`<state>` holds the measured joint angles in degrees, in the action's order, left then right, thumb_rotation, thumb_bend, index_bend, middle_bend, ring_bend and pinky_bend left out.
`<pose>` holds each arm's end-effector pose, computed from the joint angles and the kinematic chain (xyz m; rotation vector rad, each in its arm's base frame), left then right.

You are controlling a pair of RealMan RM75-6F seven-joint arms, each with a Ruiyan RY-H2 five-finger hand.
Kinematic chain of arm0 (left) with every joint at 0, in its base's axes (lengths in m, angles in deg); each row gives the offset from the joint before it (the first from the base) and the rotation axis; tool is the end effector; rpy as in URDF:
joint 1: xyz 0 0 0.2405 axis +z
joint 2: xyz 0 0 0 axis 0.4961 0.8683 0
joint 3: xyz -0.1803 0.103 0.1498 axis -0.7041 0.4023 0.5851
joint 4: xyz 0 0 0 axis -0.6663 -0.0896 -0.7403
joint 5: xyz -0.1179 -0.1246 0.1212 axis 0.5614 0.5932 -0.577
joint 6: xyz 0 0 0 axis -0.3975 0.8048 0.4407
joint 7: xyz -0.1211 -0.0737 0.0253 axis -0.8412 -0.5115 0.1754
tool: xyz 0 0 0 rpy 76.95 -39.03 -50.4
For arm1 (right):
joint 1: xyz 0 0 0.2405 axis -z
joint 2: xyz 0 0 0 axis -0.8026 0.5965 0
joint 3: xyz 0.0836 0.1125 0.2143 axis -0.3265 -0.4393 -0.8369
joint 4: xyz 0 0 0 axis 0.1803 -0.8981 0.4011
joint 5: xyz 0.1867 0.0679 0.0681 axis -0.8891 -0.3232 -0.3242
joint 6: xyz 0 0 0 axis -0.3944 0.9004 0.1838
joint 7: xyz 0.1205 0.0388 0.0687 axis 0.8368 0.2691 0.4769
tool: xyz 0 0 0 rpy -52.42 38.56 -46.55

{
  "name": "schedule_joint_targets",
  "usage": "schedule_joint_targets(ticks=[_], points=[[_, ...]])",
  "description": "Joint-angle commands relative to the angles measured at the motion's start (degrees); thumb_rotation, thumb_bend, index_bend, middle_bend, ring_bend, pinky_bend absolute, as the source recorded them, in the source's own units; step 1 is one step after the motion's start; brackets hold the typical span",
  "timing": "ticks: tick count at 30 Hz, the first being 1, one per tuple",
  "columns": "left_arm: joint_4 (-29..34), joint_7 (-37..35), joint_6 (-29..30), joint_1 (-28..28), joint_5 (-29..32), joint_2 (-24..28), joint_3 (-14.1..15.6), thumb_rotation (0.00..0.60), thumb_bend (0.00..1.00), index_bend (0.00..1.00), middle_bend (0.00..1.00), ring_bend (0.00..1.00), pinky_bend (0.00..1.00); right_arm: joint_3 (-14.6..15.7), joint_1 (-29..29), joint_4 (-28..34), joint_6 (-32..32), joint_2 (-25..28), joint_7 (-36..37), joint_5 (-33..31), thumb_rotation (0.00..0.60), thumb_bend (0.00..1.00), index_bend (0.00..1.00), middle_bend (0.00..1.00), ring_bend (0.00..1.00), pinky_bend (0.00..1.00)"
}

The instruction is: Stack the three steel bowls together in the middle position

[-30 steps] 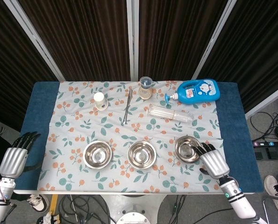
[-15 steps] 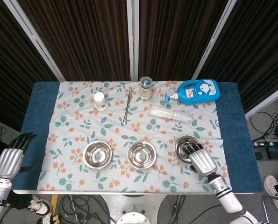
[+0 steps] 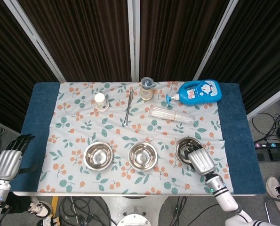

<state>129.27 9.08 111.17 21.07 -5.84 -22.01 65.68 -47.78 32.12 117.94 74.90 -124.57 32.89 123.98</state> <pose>-0.3573 0.1996 0.1170 -1.4605 -0.9602 -0.9470 -0.2643 -0.2461 -0.0229 1.9258 -0.6416 0.6830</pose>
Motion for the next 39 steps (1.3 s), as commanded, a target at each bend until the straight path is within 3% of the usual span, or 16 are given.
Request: schedule_joint_targets(ticks=[1, 14, 23, 31, 39], points=[[-0.1, -0.2, -0.2, 0.0, 0.1, 0.0, 0.0, 0.6, 0.13, 0.19, 0.21, 0.12, 0.21, 0.2, -0.1, -0.4, -0.3, -0.4, -0.2, -0.2, 0.6, 0.25, 0.49, 0.47, 0.33, 0.38], [-0.1, 0.0, -0.7, -0.1, -0.1, -0.1, 0.2, 0.6, 0.13, 0.19, 0.21, 0.12, 0.21, 0.7, -0.3, -2.2, -0.1, -1.5, -0.4, -0.6, 0.6, 0.37, 0.68, 0.59, 0.42, 0.4], [-0.1, -0.1, -0.7, -0.1, 0.0, -0.1, 0.2, 0.6, 0.13, 0.19, 0.21, 0.12, 0.21, 0.5, -0.5, -1.0, 0.9, -1.0, -0.2, -0.3, 0.6, 0.39, 0.71, 0.62, 0.44, 0.41], [0.0, 0.1, -0.7, -0.2, 0.1, -0.2, 0.0, 0.6, 0.13, 0.19, 0.21, 0.12, 0.21, -1.0, -2.8, 11.6, 5.7, 3.9, -6.0, 5.8, 0.6, 0.39, 0.71, 0.62, 0.45, 0.41], [-0.4, -0.8, -0.9, 0.0, 0.7, -0.2, -0.2, 0.6, 0.13, 0.19, 0.21, 0.12, 0.21, -3.1, -6.3, 24.2, 0.3, 5.2, -14.0, 3.9, 0.6, 0.4, 0.71, 0.62, 0.44, 0.41]])
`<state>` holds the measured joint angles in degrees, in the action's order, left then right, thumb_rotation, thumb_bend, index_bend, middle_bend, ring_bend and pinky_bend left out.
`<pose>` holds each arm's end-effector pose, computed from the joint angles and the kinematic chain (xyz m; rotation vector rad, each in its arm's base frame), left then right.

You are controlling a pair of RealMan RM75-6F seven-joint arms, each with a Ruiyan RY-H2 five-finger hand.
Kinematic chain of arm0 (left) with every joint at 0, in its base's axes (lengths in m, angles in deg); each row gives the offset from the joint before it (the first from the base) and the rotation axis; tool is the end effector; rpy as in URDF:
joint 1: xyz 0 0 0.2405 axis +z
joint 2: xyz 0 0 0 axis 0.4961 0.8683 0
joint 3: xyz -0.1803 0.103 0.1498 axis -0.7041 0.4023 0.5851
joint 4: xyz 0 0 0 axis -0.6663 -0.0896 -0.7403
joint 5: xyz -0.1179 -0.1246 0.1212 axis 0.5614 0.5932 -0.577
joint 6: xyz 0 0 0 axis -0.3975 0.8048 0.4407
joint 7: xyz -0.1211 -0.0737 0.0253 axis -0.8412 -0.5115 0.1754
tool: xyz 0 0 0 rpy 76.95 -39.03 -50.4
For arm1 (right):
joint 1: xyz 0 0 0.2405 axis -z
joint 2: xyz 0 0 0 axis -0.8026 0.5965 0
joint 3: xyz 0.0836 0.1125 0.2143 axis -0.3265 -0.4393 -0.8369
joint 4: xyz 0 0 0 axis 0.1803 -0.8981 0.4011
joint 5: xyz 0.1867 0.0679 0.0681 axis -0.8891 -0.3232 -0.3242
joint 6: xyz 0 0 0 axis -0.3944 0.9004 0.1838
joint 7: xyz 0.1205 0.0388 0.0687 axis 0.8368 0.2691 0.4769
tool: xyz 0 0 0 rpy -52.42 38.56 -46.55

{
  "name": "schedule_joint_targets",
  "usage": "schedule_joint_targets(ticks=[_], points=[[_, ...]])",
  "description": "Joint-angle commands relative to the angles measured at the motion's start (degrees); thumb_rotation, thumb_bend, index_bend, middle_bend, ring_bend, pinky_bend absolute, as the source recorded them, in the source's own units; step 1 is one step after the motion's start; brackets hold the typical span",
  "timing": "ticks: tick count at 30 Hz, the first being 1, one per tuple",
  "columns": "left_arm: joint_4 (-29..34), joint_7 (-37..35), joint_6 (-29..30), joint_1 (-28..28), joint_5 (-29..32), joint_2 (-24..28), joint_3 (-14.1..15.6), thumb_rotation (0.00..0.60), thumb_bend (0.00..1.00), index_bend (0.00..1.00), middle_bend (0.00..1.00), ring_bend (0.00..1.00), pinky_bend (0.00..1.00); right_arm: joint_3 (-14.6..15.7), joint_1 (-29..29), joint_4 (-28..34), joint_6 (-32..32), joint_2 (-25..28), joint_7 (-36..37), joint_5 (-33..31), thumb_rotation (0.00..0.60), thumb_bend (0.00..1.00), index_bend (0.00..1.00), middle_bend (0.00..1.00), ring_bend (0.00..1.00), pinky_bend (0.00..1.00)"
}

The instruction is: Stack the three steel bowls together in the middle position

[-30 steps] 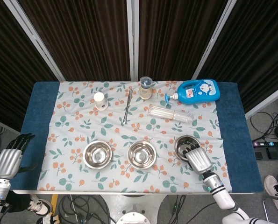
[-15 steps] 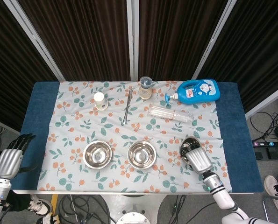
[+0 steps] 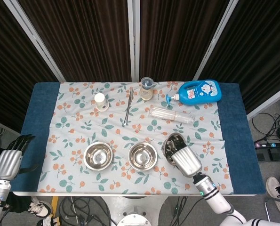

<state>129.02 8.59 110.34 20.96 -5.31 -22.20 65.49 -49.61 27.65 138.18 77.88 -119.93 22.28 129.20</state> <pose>-0.3594 0.2011 0.1158 -1.4524 -0.9769 -0.9417 -0.1625 -0.2390 -0.0027 1.9822 -0.4623 0.9589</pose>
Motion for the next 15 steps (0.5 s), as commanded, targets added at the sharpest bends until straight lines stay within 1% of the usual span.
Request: schedule_joint_targets(ticks=[1, 6, 15], points=[[-0.3, -0.5, -0.2, 0.1, 0.2, 0.0, 0.0, 0.6, 0.13, 0.19, 0.21, 0.12, 0.21, -1.5, -2.2, 4.6, -3.3, 0.3, -4.1, -1.8, 0.6, 0.4, 0.71, 0.62, 0.44, 0.41], [-1.3, -1.6, -0.2, 0.3, 0.5, -0.2, -0.1, 0.6, 0.13, 0.19, 0.21, 0.12, 0.21, -1.6, -3.5, 5.8, -6.0, -1.6, -8.3, -4.4, 0.6, 0.4, 0.71, 0.62, 0.44, 0.41], [-3.3, -3.6, -0.7, 0.7, 1.2, -0.8, -0.1, 0.6, 0.13, 0.19, 0.21, 0.12, 0.21, -2.0, -5.8, 3.5, -9.8, -5.6, -12.6, -9.5, 0.6, 0.4, 0.71, 0.62, 0.44, 0.41]])
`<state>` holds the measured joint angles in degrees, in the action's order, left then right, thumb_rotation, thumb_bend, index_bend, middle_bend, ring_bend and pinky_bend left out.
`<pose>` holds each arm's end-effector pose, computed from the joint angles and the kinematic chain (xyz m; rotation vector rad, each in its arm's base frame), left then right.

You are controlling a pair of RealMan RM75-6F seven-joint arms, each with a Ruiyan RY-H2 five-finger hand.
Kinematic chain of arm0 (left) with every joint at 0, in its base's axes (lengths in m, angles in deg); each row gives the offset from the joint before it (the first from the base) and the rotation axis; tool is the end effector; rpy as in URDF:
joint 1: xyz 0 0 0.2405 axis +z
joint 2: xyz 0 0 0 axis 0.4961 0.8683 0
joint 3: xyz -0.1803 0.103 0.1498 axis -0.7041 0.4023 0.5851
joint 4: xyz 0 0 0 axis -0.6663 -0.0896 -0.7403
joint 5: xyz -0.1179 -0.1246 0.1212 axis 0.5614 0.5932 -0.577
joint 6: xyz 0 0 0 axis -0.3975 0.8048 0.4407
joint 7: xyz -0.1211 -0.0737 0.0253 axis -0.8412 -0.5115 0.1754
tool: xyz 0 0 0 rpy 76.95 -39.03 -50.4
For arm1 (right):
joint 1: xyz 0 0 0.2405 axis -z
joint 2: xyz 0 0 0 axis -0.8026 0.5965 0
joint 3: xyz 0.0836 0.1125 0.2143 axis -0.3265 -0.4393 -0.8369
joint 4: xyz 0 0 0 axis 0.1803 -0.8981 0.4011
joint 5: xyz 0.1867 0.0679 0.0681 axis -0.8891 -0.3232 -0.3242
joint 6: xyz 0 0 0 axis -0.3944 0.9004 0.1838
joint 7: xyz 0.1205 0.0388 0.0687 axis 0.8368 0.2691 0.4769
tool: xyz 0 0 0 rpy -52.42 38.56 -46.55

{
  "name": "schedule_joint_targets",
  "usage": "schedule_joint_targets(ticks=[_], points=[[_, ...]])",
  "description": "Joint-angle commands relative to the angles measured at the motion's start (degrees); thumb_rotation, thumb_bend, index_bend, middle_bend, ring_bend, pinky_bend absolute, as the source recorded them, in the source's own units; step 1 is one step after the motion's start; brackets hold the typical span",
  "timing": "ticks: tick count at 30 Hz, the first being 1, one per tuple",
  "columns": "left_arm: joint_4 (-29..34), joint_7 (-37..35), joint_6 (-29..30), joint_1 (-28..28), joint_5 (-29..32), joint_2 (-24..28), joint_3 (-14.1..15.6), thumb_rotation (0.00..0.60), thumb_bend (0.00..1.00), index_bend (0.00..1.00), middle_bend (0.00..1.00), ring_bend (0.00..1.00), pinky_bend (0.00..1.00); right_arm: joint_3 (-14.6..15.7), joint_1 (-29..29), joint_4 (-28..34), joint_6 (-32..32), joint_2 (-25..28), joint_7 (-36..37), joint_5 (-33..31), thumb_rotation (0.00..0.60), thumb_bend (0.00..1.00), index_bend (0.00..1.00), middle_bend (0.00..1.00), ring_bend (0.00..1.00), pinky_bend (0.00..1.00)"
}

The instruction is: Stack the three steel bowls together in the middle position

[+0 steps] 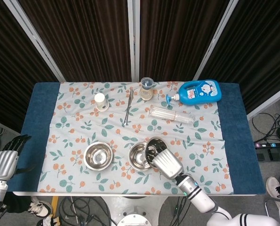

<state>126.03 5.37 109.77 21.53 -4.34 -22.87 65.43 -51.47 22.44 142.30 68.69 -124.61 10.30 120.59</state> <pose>-0.3721 0.1989 0.1191 -1.4189 -1.0066 -0.9332 -0.1204 -0.2399 -0.0388 2.1272 -0.4330 0.8835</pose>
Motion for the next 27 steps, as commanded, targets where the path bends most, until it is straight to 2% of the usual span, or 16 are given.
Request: schedule_joint_targets(ticks=[1, 10, 11, 14, 15, 17, 20, 27], points=[[-0.5, -0.6, -0.2, 0.1, 0.3, -0.2, -0.1, 0.6, 0.13, 0.19, 0.21, 0.12, 0.21, -0.3, -0.8, -1.0, -0.8, -1.3, -0.8, -1.2, 0.6, 0.4, 0.71, 0.62, 0.44, 0.41], [-3.1, -2.7, -1.2, 0.5, 1.2, -1.0, -0.1, 0.6, 0.13, 0.19, 0.21, 0.12, 0.21, -1.4, -4.2, -3.9, -3.3, -5.1, -4.1, -3.9, 0.6, 0.38, 0.7, 0.61, 0.44, 0.41], [-3.3, -2.9, -1.3, 0.5, 1.2, -1.0, -0.1, 0.6, 0.13, 0.19, 0.21, 0.12, 0.21, -1.4, -4.7, -3.7, -3.9, -4.9, -4.2, -4.5, 0.6, 0.34, 0.69, 0.6, 0.44, 0.4], [-3.7, -3.1, -1.4, 0.5, 1.1, -1.1, -0.1, 0.6, 0.13, 0.19, 0.21, 0.12, 0.21, -1.1, -5.8, -2.4, -6.4, -3.4, -4.2, -6.1, 0.6, 0.05, 0.54, 0.5, 0.33, 0.34], [-3.9, -3.1, -1.5, 0.5, 1.1, -1.1, -0.1, 0.6, 0.13, 0.19, 0.21, 0.12, 0.21, -1.0, -6.2, -1.8, -7.1, -2.7, -4.6, -7.0, 0.6, 0.01, 0.48, 0.47, 0.29, 0.3], [-4.1, -3.2, -1.6, 0.5, 1.2, -1.2, -0.1, 0.6, 0.13, 0.19, 0.21, 0.12, 0.21, -0.9, -6.6, -1.2, -7.3, -2.1, -5.8, -8.2, 0.6, 0.0, 0.37, 0.41, 0.22, 0.25], [-4.2, -3.1, -1.7, 0.5, 1.1, -1.4, -0.1, 0.6, 0.13, 0.19, 0.21, 0.12, 0.21, -0.9, -6.9, 0.0, -6.9, -1.4, -7.7, -10.2, 0.6, 0.0, 0.29, 0.34, 0.15, 0.21], [-3.5, -2.1, -1.1, 0.3, 0.6, -1.2, -0.2, 0.6, 0.13, 0.19, 0.21, 0.12, 0.21, -0.2, -7.1, 4.2, -4.0, 1.9, -11.8, -13.4, 0.6, 0.0, 0.23, 0.26, 0.1, 0.17]])
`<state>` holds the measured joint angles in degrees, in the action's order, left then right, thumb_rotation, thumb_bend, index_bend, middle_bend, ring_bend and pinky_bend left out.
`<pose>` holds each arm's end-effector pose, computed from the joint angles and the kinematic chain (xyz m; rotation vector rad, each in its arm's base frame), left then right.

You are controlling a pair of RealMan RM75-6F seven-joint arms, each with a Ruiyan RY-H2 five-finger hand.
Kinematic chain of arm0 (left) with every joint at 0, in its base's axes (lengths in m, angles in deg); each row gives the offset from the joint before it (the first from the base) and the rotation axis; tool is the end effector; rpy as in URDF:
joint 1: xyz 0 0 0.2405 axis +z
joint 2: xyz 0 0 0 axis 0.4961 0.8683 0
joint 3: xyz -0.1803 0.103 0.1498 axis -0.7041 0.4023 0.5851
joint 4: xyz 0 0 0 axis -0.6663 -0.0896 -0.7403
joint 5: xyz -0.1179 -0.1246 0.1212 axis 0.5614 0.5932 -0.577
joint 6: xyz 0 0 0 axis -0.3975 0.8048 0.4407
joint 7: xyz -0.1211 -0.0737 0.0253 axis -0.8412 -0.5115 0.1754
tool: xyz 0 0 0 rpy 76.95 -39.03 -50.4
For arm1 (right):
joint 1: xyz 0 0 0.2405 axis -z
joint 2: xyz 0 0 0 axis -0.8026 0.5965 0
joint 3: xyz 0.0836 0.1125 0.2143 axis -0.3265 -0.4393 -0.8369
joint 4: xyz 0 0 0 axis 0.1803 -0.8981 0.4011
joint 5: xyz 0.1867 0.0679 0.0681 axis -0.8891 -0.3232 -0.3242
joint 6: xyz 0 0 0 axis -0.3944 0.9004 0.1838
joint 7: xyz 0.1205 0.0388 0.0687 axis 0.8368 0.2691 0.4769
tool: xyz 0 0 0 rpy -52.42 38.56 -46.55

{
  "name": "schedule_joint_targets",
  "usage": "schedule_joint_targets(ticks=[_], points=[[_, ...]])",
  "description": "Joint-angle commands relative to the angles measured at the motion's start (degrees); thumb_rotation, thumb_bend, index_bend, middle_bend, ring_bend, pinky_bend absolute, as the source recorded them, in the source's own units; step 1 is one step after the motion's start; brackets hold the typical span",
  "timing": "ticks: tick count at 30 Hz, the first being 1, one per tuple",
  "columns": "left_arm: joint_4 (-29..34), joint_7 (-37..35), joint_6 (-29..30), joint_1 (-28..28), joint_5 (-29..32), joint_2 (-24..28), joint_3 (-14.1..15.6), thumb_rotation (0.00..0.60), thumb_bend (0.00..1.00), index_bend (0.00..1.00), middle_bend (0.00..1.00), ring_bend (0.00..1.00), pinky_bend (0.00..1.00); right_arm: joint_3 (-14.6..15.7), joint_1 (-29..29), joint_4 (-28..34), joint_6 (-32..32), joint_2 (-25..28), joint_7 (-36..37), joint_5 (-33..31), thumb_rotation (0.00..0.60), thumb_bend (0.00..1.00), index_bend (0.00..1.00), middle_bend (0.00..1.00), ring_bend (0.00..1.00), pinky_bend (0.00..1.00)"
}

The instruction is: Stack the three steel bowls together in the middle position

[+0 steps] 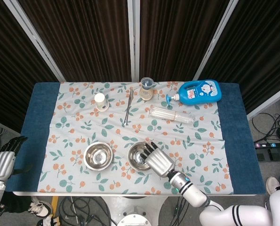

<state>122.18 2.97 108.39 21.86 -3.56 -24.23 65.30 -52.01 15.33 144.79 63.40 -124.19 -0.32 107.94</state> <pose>-0.3857 0.1982 0.1186 -1.3986 -1.0287 -0.9066 -0.1044 -0.2532 -0.0506 2.2357 -0.3655 0.7295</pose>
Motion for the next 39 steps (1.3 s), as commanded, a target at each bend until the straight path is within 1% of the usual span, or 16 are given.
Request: schedule_joint_targets(ticks=[1, 4, 6, 8, 10, 13, 16, 19, 22, 25, 30, 34, 39], points=[[0.6, 0.5, 0.5, 0.0, -0.4, 0.3, 0.0, 0.6, 0.13, 0.19, 0.21, 0.12, 0.21, 0.5, 0.1, 2.7, 1.8, 2.2, -1.6, -0.9, 0.6, 0.0, 0.23, 0.26, 0.09, 0.17], [1.9, 1.8, 1.5, 0.1, -1.1, 0.8, 0.1, 0.6, 0.13, 0.19, 0.21, 0.12, 0.21, 0.9, 0.9, 7.0, 4.2, 5.9, -1.7, -0.4, 0.6, 0.0, 0.23, 0.25, 0.09, 0.17], [2.8, 3.2, 2.1, 0.0, -1.8, 1.3, 0.3, 0.6, 0.13, 0.19, 0.21, 0.12, 0.23, 1.0, 1.5, 9.7, 5.7, 8.4, -0.6, 0.7, 0.6, 0.0, 0.23, 0.25, 0.09, 0.17], [3.6, 6.8, 3.4, -0.1, -3.3, 1.5, 0.7, 0.6, 0.13, 0.2, 0.21, 0.18, 0.34, 0.4, 2.6, 12.5, 8.4, 11.6, 2.2, 3.0, 0.6, 0.0, 0.23, 0.25, 0.09, 0.17], [4.6, 10.8, 3.8, -0.5, -5.5, 1.7, 1.8, 0.6, 0.13, 0.24, 0.23, 0.24, 0.42, -0.3, 3.5, 14.4, 10.6, 14.7, 6.0, 5.4, 0.6, 0.0, 0.23, 0.25, 0.09, 0.17], [7.1, 15.8, 2.9, -1.7, -8.7, 2.2, 3.7, 0.6, 0.13, 0.27, 0.26, 0.24, 0.43, -1.9, 4.4, 15.7, 12.3, 19.4, 11.3, 6.3, 0.6, 0.0, 0.23, 0.26, 0.1, 0.16], [10.9, 20.5, 1.0, -3.5, -11.3, 3.0, 4.8, 0.6, 0.14, 0.28, 0.29, 0.24, 0.43, -3.7, 5.2, 15.8, 13.8, 23.4, 16.1, 6.2, 0.6, 0.0, 0.23, 0.26, 0.1, 0.16], [14.1, 24.5, -1.4, -5.5, -13.6, 3.1, 5.5, 0.6, 0.14, 0.29, 0.29, 0.24, 0.43, -5.3, 6.2, 14.7, 15.1, 26.4, 21.8, 5.6, 0.6, 0.0, 0.23, 0.27, 0.1, 0.16], [15.4, 27.5, -4.6, -7.5, -14.5, 2.2, 5.9, 0.6, 0.15, 0.29, 0.3, 0.24, 0.42, -6.2, 7.1, 12.7, 15.6, 28.4, 27.1, 4.9, 0.6, 0.0, 0.23, 0.27, 0.1, 0.16], [15.3, 30.1, -7.3, -9.0, -14.5, 0.7, 5.8, 0.6, 0.15, 0.29, 0.31, 0.24, 0.43, -6.2, 7.9, 10.4, 16.0, 29.6, 31.4, 5.1, 0.6, 0.0, 0.23, 0.27, 0.1, 0.16], [14.8, 33.9, -8.6, -10.6, -15.2, -1.9, 5.4, 0.6, 0.15, 0.33, 0.35, 0.29, 0.46, -5.9, 8.7, 5.5, 15.1, 30.7, 37.1, 5.2, 0.6, 0.0, 0.23, 0.27, 0.1, 0.16], [15.3, 36.2, -9.7, -12.0, -16.5, -3.1, 5.7, 0.6, 0.15, 0.33, 0.35, 0.3, 0.47, -5.9, 9.2, 2.0, 14.6, 30.5, 41.6, 4.3, 0.6, 0.0, 0.23, 0.26, 0.1, 0.16], [14.7, 39.2, -10.8, -13.4, -17.5, -5.3, 5.7, 0.6, 0.16, 0.33, 0.36, 0.3, 0.47, -5.4, 9.8, -1.7, 14.1, 30.0, 45.3, 4.6, 0.6, 0.0, 0.23, 0.26, 0.1, 0.16]])
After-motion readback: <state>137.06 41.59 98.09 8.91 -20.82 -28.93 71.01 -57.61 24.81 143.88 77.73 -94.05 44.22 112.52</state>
